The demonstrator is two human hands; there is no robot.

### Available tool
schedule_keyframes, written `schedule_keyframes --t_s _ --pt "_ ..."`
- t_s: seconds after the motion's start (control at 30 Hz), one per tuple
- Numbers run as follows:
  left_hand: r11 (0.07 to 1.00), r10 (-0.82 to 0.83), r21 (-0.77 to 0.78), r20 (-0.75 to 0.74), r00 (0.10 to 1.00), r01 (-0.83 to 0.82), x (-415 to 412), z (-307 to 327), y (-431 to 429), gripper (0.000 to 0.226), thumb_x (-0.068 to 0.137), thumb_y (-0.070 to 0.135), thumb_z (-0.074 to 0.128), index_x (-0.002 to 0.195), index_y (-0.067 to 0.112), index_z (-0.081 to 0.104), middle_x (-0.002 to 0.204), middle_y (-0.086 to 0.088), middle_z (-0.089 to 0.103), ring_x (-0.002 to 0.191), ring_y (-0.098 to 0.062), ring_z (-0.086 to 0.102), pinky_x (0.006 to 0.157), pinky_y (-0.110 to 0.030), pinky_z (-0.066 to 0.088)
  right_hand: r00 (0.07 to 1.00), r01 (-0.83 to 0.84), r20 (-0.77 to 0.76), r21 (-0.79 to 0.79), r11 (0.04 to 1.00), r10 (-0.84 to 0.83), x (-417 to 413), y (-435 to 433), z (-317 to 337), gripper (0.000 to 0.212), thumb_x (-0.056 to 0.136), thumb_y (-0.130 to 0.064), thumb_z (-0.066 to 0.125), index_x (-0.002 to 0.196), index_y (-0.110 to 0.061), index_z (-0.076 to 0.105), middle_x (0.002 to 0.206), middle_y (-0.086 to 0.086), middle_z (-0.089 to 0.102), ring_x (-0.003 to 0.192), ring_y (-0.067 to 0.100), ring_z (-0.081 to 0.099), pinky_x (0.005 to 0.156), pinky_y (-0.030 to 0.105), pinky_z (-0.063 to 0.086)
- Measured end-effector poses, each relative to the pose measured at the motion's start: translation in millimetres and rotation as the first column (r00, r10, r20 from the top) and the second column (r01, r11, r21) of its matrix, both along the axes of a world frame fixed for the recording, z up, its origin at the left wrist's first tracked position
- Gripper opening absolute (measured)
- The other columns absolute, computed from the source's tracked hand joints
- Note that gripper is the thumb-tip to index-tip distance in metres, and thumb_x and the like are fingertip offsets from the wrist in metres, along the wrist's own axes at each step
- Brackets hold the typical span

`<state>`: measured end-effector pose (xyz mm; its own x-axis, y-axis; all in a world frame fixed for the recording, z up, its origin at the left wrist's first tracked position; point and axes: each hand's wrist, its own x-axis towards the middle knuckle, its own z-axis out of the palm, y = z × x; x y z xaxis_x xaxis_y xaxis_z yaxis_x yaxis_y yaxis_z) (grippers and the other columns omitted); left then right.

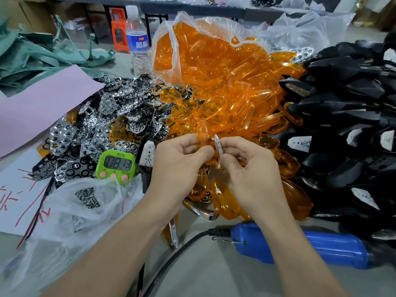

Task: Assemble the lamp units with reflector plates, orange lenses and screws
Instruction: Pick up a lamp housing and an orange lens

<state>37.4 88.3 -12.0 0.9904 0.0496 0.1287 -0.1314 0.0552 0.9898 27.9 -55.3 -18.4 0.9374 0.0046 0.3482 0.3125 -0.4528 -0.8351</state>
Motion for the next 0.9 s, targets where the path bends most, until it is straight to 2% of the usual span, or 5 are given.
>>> schedule_keyframes --t_s 0.13,0.27,0.47,0.7,0.9 --pt "0.999 -0.001 0.05 0.001 1.0 0.001 1.9 -2.9 2.4 0.028 0.09 0.001 0.073 0.088 0.027 0.083 0.086 0.002 0.081 0.078 -0.011 0.077 0.064 -0.017 0.056 0.999 0.012 -0.035 0.012 1.0 -0.011 0.2 -2.8 -0.3 0.031 0.097 -0.017 0.065 0.094 -0.048 0.07 0.088 -0.026 0.072 0.091 -0.004 0.068 0.07 0.011 0.053" --pt "0.988 0.016 0.155 0.011 1.0 -0.018 3.7 -7.2 4.6 0.03 0.087 0.012 0.075 0.089 0.04 0.082 0.086 0.007 0.081 0.081 -0.018 0.078 0.076 -0.042 0.065 0.995 0.018 -0.097 0.059 0.998 -0.012 1.6 -7.7 -3.8 0.028 0.098 -0.017 0.066 0.097 -0.044 0.074 0.084 -0.022 0.075 0.083 0.001 0.072 0.07 0.021 0.06" --pt "0.943 0.045 0.327 0.063 0.997 -0.063 2.1 -7.1 5.1 0.026 0.088 0.014 0.073 0.089 0.039 0.081 0.079 0.014 0.079 0.072 -0.025 0.076 0.066 -0.052 0.064 0.973 -0.023 -0.225 0.151 0.988 0.057 6.6 -15.7 -4.4 0.022 0.096 -0.011 0.069 0.109 -0.025 0.08 0.085 -0.009 0.079 0.08 0.013 0.076 0.072 0.035 0.065" --pt "0.961 0.003 0.276 0.092 0.996 -0.028 -1.0 -5.8 2.3 0.027 0.082 0.024 0.071 0.097 0.045 0.079 0.084 0.013 0.08 0.073 -0.029 0.077 0.068 -0.054 0.064 0.97 -0.03 -0.232 0.188 0.982 0.074 8.9 -21.5 -5.4 0.021 0.095 -0.009 0.071 0.108 -0.023 0.08 0.082 -0.006 0.079 0.075 0.017 0.077 0.067 0.029 0.062" --pt "0.981 0.037 0.189 0.076 0.996 -0.051 -0.2 -7.9 0.3 0.016 0.077 0.034 0.071 0.086 0.029 0.083 0.074 -0.006 0.075 0.074 -0.047 0.069 0.062 -0.067 0.057 0.951 -0.068 -0.283 0.214 0.974 0.129 7.9 -24.8 -3.7 0.023 0.095 -0.007 0.069 0.109 -0.022 0.08 0.084 -0.001 0.079 0.076 0.021 0.077 0.071 0.039 0.065"
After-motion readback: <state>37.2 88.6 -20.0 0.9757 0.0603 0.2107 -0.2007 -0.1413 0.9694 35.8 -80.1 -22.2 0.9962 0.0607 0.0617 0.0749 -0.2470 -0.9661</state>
